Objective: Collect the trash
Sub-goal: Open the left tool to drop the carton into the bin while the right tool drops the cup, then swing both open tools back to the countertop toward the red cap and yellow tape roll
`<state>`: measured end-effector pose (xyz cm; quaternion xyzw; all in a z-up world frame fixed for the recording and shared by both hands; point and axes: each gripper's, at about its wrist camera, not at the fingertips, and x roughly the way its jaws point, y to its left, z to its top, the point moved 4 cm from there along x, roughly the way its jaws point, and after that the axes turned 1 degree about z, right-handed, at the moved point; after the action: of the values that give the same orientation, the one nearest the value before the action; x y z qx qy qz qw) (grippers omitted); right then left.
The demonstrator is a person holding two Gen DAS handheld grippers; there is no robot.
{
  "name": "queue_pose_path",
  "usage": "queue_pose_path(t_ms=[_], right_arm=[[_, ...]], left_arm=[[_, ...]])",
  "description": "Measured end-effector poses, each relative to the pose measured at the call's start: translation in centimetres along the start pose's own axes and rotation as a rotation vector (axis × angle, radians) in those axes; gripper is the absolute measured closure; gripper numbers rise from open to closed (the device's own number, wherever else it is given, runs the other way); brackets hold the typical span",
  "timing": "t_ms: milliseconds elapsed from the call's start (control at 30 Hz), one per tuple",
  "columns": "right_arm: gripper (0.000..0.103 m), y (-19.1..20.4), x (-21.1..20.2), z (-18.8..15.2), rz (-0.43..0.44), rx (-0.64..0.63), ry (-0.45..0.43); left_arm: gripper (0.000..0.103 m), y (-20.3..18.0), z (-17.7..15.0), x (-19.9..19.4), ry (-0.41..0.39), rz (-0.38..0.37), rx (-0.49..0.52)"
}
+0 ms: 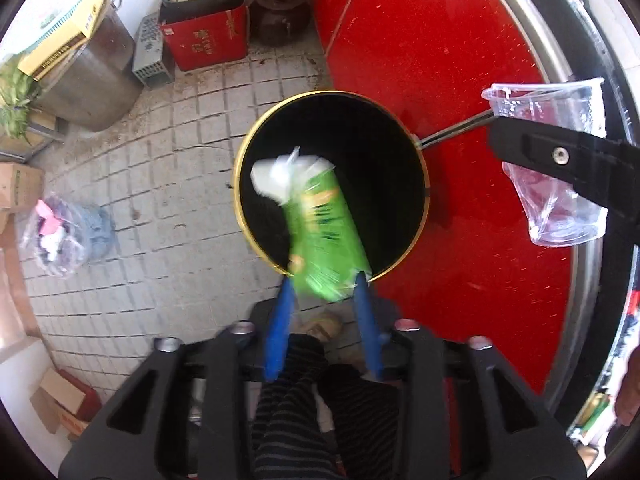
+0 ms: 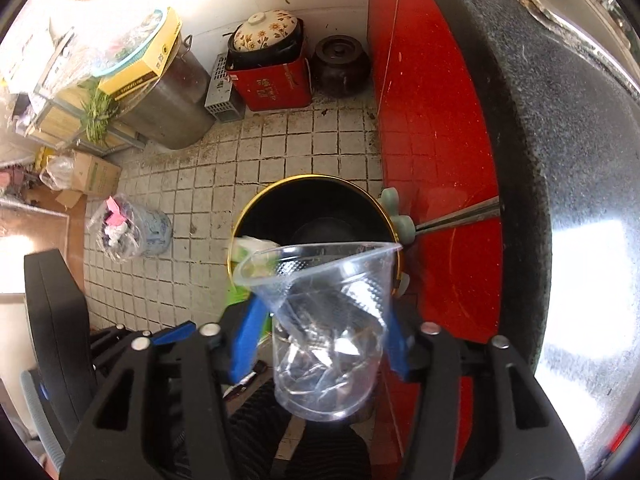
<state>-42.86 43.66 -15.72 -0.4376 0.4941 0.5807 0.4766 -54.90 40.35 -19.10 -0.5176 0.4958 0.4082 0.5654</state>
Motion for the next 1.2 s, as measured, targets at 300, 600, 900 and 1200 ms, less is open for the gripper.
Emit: queue_pose_path(t_ms=[300, 600, 900, 1200], right_arm=[[0.023, 0.7, -2.6, 1.2, 0.050, 0.014, -0.050], [0.016, -2.4, -13.8, 0.5, 0.134, 0.105, -0.243], [0.007, -21.2, -23.3, -16.1, -0.113, 0.514, -0.345], [0.007, -34.4, -28.2, -51.7, -0.327, 1.163, -0.340]], left_arm=[[0.032, 0.7, 0.3, -3.6, -0.101, -0.003, -0.031], [0.023, 1.2, -0.9, -8.6, -0.160, 0.094, -0.055], [0.010, -16.6, -0.5, -13.1, -0.253, 0.017, 0.343], [0.010, -37.5, -9.0, -10.3, -0.155, -0.094, 0.771]])
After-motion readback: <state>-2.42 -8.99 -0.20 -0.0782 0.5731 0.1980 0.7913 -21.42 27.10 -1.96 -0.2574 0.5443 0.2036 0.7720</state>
